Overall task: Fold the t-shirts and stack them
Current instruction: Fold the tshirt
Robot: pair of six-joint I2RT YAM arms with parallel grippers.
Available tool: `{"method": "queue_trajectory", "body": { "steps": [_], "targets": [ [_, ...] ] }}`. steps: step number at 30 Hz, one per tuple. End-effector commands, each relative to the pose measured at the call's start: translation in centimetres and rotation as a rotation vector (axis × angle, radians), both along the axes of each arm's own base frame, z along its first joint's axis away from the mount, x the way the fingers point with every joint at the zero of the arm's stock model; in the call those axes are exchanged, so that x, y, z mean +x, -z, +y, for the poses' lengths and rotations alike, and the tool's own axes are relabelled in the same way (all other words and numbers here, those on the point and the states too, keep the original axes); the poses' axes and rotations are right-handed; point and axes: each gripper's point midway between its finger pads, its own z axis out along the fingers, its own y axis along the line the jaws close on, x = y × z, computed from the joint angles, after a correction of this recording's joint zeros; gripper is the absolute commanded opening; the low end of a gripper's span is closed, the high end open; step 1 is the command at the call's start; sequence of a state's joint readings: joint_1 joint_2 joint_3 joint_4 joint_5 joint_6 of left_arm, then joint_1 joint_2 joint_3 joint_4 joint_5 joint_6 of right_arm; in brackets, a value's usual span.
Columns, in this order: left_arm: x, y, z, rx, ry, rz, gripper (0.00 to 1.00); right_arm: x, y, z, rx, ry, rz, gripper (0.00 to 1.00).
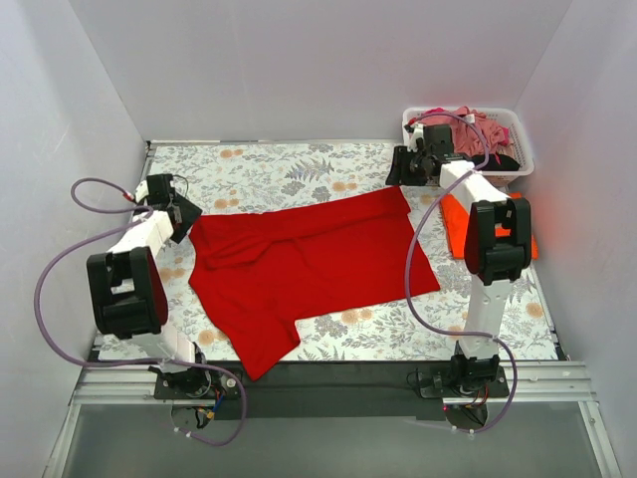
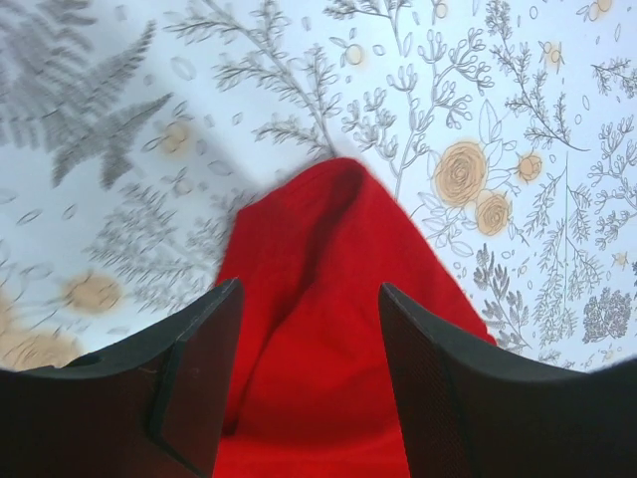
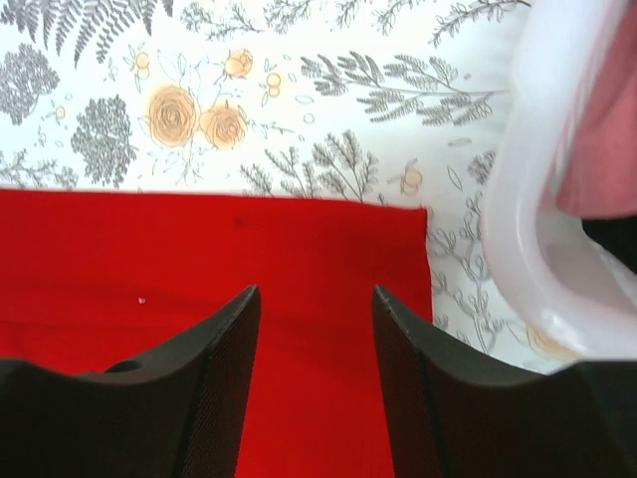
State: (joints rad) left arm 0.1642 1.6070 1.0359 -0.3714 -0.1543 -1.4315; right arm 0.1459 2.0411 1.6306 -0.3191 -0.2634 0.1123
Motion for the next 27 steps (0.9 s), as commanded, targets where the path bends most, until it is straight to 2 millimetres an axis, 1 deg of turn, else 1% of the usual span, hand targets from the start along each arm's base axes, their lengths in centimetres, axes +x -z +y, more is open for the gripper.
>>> {"method": "queue_trajectory", "body": {
  "steps": [1,2,3,4,5,6,7,8,9,10,11,12,13,14,16,17,19,20,23,25,26,27],
  "targets": [
    [3.0,-1.2,-0.4,-0.003,0.073,-0.065,0.55,2.6,-1.1,1.2,0.068,-0.014,-0.069,0.53],
    [3.4,-0.6,-0.3,-0.010,0.077,-0.052,0.54,2.8,-0.3,1.3,0.071,-0.010,-0.059,0.52],
    [3.5,-0.3,-0.5,-0.017,0.085,-0.047,0.53,3.4,-0.4,1.4,0.075,-0.007,-0.071,0.50],
    [3.7,0.0,-0.5,-0.019,0.087,-0.040,0.52,3.6,0.6,1.4,0.074,-0.003,-0.057,0.50],
    [3.7,0.4,-0.5,-0.020,0.087,-0.032,0.51,3.8,0.7,1.4,0.076,0.001,-0.057,0.48],
    [3.7,1.3,-0.5,-0.023,0.087,-0.009,0.50,4.1,1.0,1.4,0.075,0.005,-0.060,0.47],
    [3.7,1.7,-0.5,-0.024,0.090,-0.001,0.49,4.3,1.4,1.4,0.076,0.009,-0.057,0.46],
    [3.8,2.0,-0.6,-0.027,0.093,0.006,0.48,4.3,2.5,1.4,0.075,0.015,-0.038,0.45],
    [3.8,2.4,-0.6,-0.029,0.095,0.014,0.47,4.4,3.1,1.3,0.076,0.021,-0.031,0.45],
    [3.9,3.2,-0.5,-0.031,0.094,0.031,0.44,4.5,3.6,1.3,0.074,0.026,-0.027,0.44],
    [3.8,3.7,-0.5,-0.031,0.096,0.043,0.43,4.4,4.7,1.3,0.071,0.030,-0.006,0.43],
    [4.1,3.7,-0.3,-0.026,0.096,0.045,0.42,4.5,5.2,1.2,0.065,0.036,0.000,0.42],
    [4.0,4.4,-0.1,-0.019,0.087,0.064,0.40,4.5,5.6,1.0,0.060,0.043,0.006,0.41],
    [4.1,4.6,0.0,-0.011,0.086,0.069,0.32,4.3,6.4,0.9,0.053,0.049,0.018,0.41],
    [4.5,4.7,0.8,0.019,0.072,0.078,0.25,4.4,7.2,0.3,0.025,0.073,0.024,0.40],
    [4.5,4.7,1.4,0.049,0.055,0.084,0.17,4.4,7.6,0.1,0.015,0.081,0.027,0.40],
    [4.9,4.5,2.5,0.090,0.041,0.090,0.11,4.4,8.2,-0.6,-0.014,0.108,0.033,0.38],
    [4.8,4.8,3.3,0.116,0.021,0.108,0.07,4.5,8.3,-0.9,-0.021,0.118,0.033,0.39],
    [4.8,5.0,5.1,0.171,-0.011,0.139,0.06,4.5,8.6,-1.7,-0.056,0.150,0.033,0.38],
    [4.9,5.1,5.5,0.190,-0.013,0.150,0.07,4.6,8.7,-2.0,-0.072,0.164,0.029,0.38],
    [5.2,5.0,5.7,0.197,-0.007,0.150,0.08,4.6,8.9,-2.1,-0.074,0.169,0.033,0.38],
    [5.2,5.3,5.8,0.201,-0.007,0.163,0.10,4.7,8.9,-2.2,-0.073,0.176,0.034,0.38]
  ]
}}
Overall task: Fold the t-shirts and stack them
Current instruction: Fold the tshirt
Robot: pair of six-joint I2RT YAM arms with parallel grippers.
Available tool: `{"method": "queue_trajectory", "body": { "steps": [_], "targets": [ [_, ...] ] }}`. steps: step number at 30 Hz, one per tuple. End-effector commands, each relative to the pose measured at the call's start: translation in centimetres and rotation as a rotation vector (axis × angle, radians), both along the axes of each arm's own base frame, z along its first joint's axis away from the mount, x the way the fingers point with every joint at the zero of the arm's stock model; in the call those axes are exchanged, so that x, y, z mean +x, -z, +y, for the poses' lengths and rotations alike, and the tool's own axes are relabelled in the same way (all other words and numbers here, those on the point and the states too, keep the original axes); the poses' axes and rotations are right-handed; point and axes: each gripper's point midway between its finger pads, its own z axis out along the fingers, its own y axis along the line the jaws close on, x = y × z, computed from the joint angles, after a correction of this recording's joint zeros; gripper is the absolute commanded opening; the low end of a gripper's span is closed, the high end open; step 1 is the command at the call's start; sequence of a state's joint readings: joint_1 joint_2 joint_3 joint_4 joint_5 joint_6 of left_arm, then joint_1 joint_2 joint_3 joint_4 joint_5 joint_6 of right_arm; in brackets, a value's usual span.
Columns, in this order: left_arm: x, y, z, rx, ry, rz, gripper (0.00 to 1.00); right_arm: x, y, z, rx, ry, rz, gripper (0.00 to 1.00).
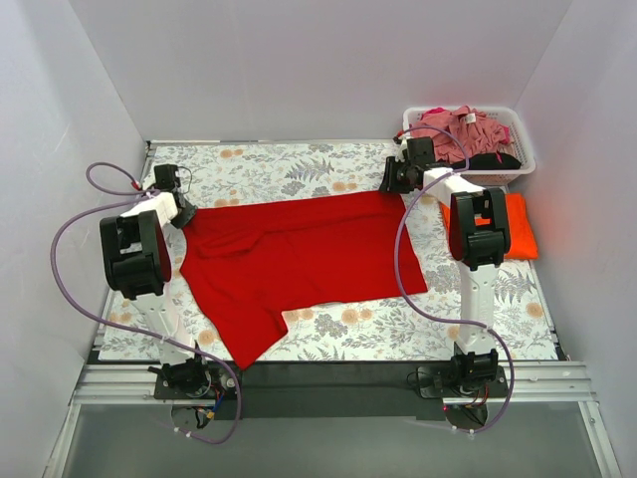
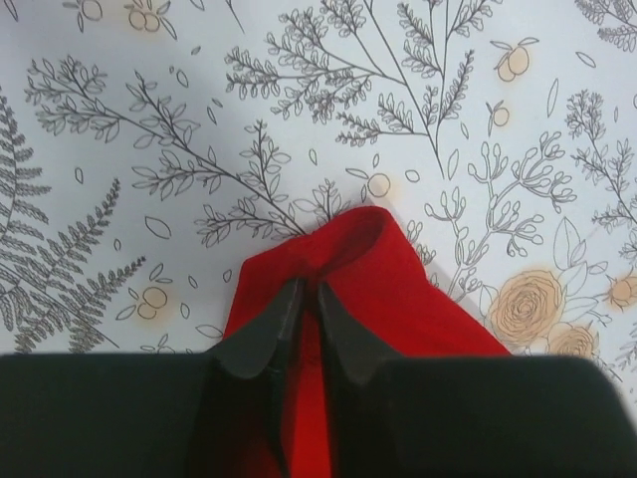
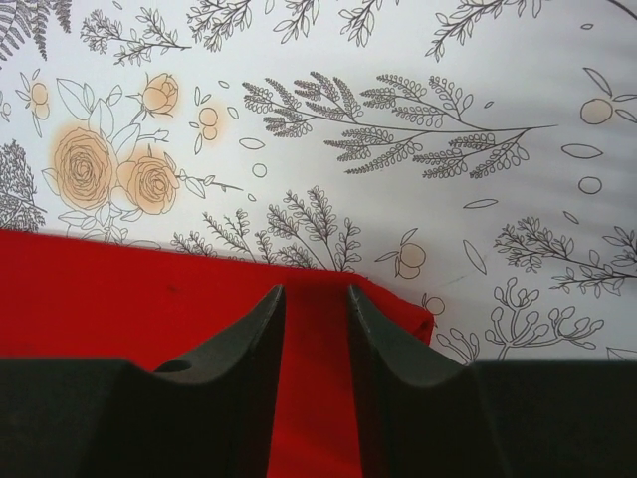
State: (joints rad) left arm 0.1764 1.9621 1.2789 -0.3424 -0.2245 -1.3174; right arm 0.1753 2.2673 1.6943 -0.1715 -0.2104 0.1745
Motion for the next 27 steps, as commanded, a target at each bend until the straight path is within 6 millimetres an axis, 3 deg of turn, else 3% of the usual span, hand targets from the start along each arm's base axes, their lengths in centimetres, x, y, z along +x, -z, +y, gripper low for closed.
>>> {"method": "queue_trajectory", "body": {
  "steps": [1,6,9,10,13,14,16,17,18,19,20,22,23,24,27],
  "targets": [
    [-0.3,-0.4,2.7,0.102,-0.040,0.039,0.14,1.3,1.2,-3.9,-0.077,0.134,-0.001,0.38],
    [0.3,-2.0,2.6,0.102,-0.020,0.007,0.30,1.5,-0.5,-3.3,-0.057,0.111,-0.030,0.39],
    [1.1,-4.5,1.9,0.079,0.002,-0.058,0.42,1.4,-2.6,-2.3,-0.038,0.066,-0.069,0.42],
    [1.3,-6.2,1.5,0.066,0.016,-0.100,0.45,1.4,-3.4,-1.9,-0.032,0.045,-0.084,0.46],
    [1.5,-9.1,0.4,0.052,0.042,-0.161,0.61,0.7,-6.9,-0.8,-0.023,0.008,-0.144,0.52],
    [1.4,-11.1,-0.1,0.049,0.055,-0.202,0.67,0.2,-7.3,-0.3,-0.023,-0.008,-0.149,0.53],
    [0.3,-11.9,-1.2,0.044,0.070,-0.202,0.74,-0.6,-9.3,0.5,-0.022,-0.037,-0.184,0.53],
    [-0.4,-13.6,-1.6,0.044,0.073,-0.235,0.76,-1.2,-9.6,1.2,-0.031,-0.065,-0.194,0.54],
    [-1.0,-13.7,-2.0,0.039,0.076,-0.234,0.79,-2.1,-9.2,1.7,-0.035,-0.087,-0.183,0.54],
    [-2.3,-12.9,-2.7,0.024,0.078,-0.215,0.79,-2.8,-10.4,2.3,-0.034,-0.110,-0.205,0.54],
    [-3.2,-13.6,-3.2,0.022,0.084,-0.232,0.79,-3.7,-10.4,3.6,-0.047,-0.167,-0.216,0.54],
    [-4.9,-12.9,-3.9,-0.004,0.090,-0.219,0.79,-5.7,-10.9,5.7,-0.053,-0.258,-0.236,0.54],
    [-6.5,-11.0,-4.3,-0.023,0.091,-0.174,0.79,-7.0,-10.9,8.0,-0.069,-0.334,-0.253,0.54],
    [-7.2,-11.4,-4.7,-0.036,0.099,-0.191,0.79,-7.8,-11.2,9.3,-0.092,-0.406,-0.284,0.54],
    [-9.8,-9.4,-4.8,-0.029,0.083,-0.163,0.79,-11.0,-11.4,14.6,-0.132,-0.590,-0.347,0.54]
  ]
}}
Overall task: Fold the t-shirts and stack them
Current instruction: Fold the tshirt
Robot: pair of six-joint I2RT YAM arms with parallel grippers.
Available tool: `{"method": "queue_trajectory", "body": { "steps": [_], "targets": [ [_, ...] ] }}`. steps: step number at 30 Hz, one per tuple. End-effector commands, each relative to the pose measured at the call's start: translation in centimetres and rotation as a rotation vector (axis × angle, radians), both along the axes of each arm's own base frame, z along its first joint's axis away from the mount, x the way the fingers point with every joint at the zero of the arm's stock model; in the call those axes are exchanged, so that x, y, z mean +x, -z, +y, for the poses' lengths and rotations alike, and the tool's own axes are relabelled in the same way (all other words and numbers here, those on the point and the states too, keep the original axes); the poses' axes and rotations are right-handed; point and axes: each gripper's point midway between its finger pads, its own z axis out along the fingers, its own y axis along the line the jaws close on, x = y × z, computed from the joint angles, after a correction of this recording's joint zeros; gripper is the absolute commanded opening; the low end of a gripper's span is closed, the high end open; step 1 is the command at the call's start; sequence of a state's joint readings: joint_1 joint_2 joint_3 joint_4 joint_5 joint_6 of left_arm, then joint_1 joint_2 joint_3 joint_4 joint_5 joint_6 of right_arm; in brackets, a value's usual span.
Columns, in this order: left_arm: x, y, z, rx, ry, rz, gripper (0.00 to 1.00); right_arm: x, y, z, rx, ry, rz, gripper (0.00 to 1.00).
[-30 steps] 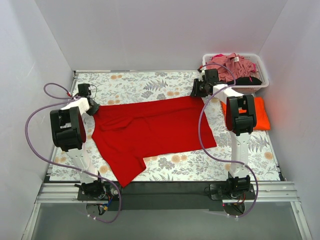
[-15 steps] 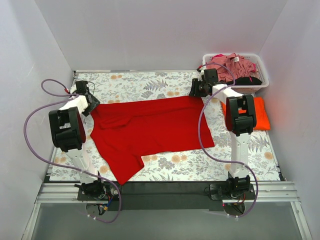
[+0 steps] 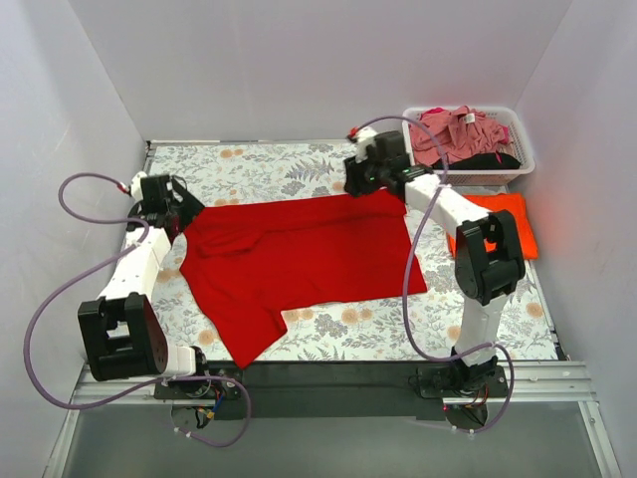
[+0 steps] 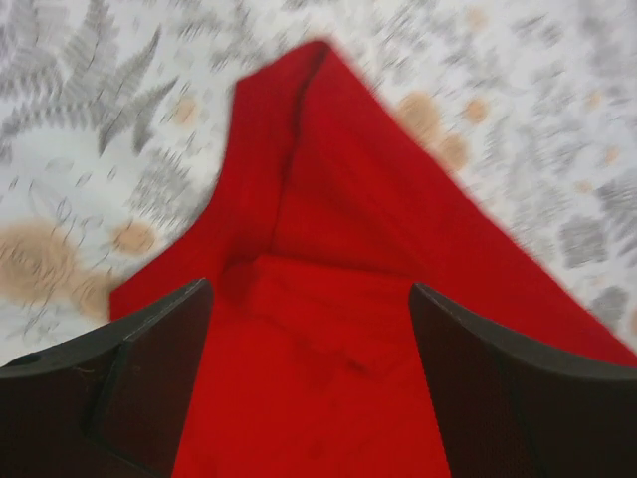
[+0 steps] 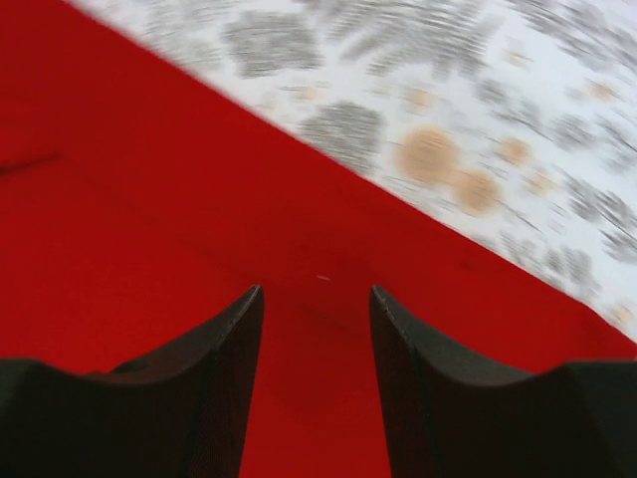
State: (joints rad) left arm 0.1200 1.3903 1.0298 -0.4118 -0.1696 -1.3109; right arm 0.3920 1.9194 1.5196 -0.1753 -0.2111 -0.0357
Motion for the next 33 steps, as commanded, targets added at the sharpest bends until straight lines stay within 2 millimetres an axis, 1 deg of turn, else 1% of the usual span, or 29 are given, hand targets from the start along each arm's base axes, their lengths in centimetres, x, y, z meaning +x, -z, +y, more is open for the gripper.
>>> {"method": "queue_trajectory", "body": {
  "steps": [1,2,3,4,5,6,7,8,10,11,12,13,14,15,16,17,18,19,22,27,28,29,31,33],
  "targets": [
    [-3.7,3.9,-0.5,-0.025,-0.013,0.098,0.79,-4.3,-0.2,6.8,-0.071,-0.275,-0.104,0.54],
    [-4.0,4.3,-0.6,-0.028,-0.011,0.103,0.79,-5.9,-0.2,9.4,-0.076,-0.339,-0.124,0.54],
    [-4.4,5.0,-0.7,-0.026,-0.004,0.115,0.79,-6.6,-0.2,10.6,-0.076,-0.368,-0.140,0.54],
    [-4.4,5.3,-0.8,-0.026,0.005,0.120,0.79,-7.0,-0.2,12.1,-0.071,-0.400,-0.173,0.54],
    [-4.5,5.4,-0.8,-0.023,0.009,0.126,0.79,-8.6,0.1,14.4,-0.068,-0.447,-0.186,0.53],
    [-4.5,5.5,-0.8,-0.020,0.014,0.128,0.79,-9.2,0.2,15.5,-0.068,-0.466,-0.199,0.53],
    [-4.5,5.5,-0.8,-0.020,0.019,0.130,0.79,-9.6,1.1,16.6,-0.075,-0.489,-0.205,0.53],
    [-4.4,5.6,-0.8,-0.018,0.020,0.129,0.79,-10.9,0.9,18.7,-0.066,-0.527,-0.232,0.53],
    [-4.7,6.0,-0.7,-0.006,0.020,0.142,0.79,-11.4,2.2,20.5,-0.092,-0.549,-0.264,0.53],
    [-4.8,6.5,-0.6,-0.005,0.017,0.155,0.79,-12.3,1.9,22.1,-0.088,-0.573,-0.300,0.53],
    [-4.9,6.7,-0.6,-0.003,0.015,0.161,0.79,-12.3,2.2,22.6,-0.106,-0.562,-0.318,0.53],
    [-5.1,7.2,-0.5,-0.002,0.013,0.174,0.79,-12.5,3.2,23.2,-0.122,-0.566,-0.320,0.53],
    [-5.2,7.6,-0.7,-0.007,0.019,0.189,0.79,-13.1,3.5,24.0,-0.133,-0.583,-0.341,0.54],
    [-5.1,7.5,-0.7,-0.009,0.022,0.189,0.79,-12.7,3.2,24.5,-0.140,-0.564,-0.370,0.54],
    [-4.9,7.3,-0.8,-0.015,0.023,0.182,0.79,-12.7,3.8,24.9,-0.151,-0.564,-0.380,0.54],
    [-4.8,7.2,-0.8,-0.014,0.021,0.177,0.79,-13.1,3.9,25.4,-0.159,-0.572,-0.396,0.54],
    [-4.9,7.2,-0.6,-0.008,0.016,0.177,0.79,-13.0,3.9,25.8,-0.159,-0.570,-0.412,0.54],
    [-4.9,7.1,-0.6,-0.005,0.013,0.178,0.79,-12.6,4.3,26.0,-0.174,-0.555,-0.421,0.54],
    [-4.8,7.2,-0.5,-0.004,0.009,0.181,0.79,-12.4,4.7,26.9,-0.190,-0.555,-0.446,0.54],
    [-4.9,7.6,-0.6,-0.008,0.012,0.194,0.79,-12.3,4.9,28.2,-0.180,-0.561,-0.467,0.54],
    [-4.9,7.6,-0.6,-0.009,0.010,0.194,0.79,-12.2,5.3,28.4,-0.182,-0.562,-0.464,0.55],
    [-4.9,7.7,-0.6,-0.010,0.010,0.197,0.79,-12.1,5.0,28.7,-0.175,-0.561,-0.473,0.55],
    [-4.9,7.8,-0.6,-0.013,0.014,0.199,0.79,-12.2,5.4,29.1,-0.173,-0.571,-0.468,0.54],
    [-4.9,7.8,-0.7,-0.014,0.015,0.199,0.78,-12.4,5.4,29.4,-0.162,-0.581,-0.466,0.54]
  ]
}}
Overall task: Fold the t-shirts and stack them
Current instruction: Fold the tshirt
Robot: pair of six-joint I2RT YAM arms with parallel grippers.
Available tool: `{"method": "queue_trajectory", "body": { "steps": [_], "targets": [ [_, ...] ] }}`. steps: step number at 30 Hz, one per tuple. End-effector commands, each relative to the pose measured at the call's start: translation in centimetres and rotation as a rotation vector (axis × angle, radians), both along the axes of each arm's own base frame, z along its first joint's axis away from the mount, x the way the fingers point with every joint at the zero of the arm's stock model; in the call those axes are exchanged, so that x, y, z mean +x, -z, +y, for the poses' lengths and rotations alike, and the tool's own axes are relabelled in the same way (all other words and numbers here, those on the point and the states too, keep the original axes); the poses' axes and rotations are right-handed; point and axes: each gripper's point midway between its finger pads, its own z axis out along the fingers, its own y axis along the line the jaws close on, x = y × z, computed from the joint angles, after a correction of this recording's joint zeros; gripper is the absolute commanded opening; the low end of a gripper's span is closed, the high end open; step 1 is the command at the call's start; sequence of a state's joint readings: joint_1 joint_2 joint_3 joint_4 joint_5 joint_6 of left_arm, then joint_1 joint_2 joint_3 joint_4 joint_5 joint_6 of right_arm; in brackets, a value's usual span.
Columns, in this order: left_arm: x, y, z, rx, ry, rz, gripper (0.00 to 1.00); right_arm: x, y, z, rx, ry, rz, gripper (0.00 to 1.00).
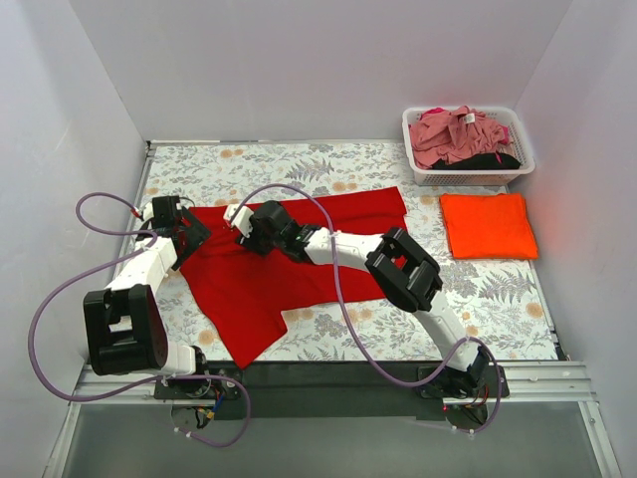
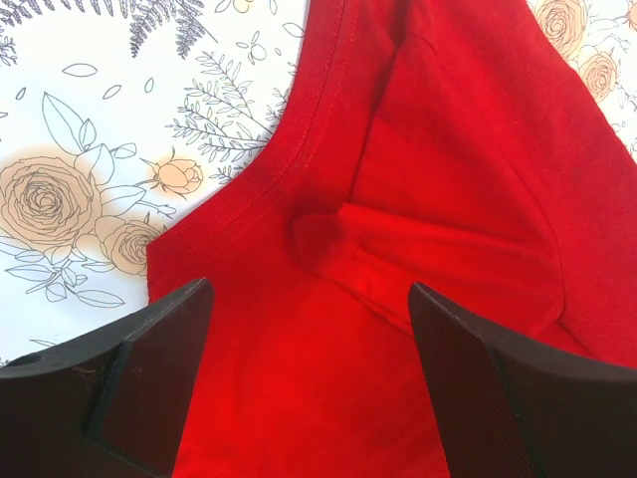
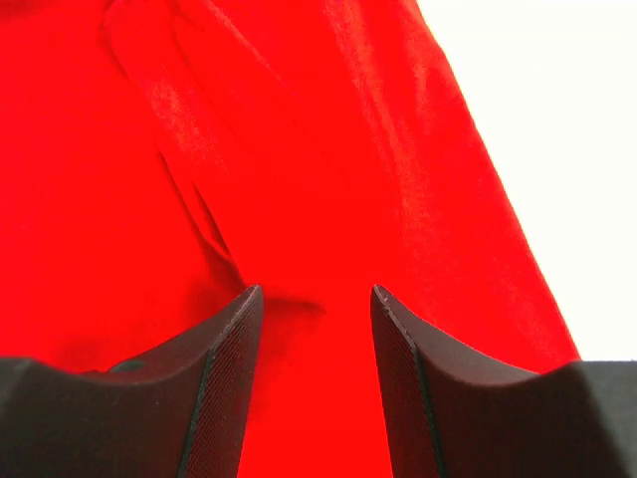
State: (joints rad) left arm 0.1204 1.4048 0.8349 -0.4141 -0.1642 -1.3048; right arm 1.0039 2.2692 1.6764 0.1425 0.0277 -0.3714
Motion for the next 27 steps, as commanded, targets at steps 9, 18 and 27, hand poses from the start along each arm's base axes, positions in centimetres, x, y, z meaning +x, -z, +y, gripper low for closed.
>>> {"method": "queue_trajectory", "body": {
  "steps": [9,18,27],
  "targets": [
    [0.4,-0.4,-0.2,0.002,0.014,-0.013,0.77,-0.9,-1.2,2.3,0.047,-0.055,-0.042,0.53],
    [0.4,-0.3,-0.3,-0.004,0.018,-0.011,0.76,-0.3,0.2,2.7,0.030,-0.043,-0.045,0.52],
    [0.4,-0.2,-0.3,-0.003,0.019,-0.009,0.74,0.6,0.4,2.6,0.018,-0.012,-0.075,0.35]
  ]
}}
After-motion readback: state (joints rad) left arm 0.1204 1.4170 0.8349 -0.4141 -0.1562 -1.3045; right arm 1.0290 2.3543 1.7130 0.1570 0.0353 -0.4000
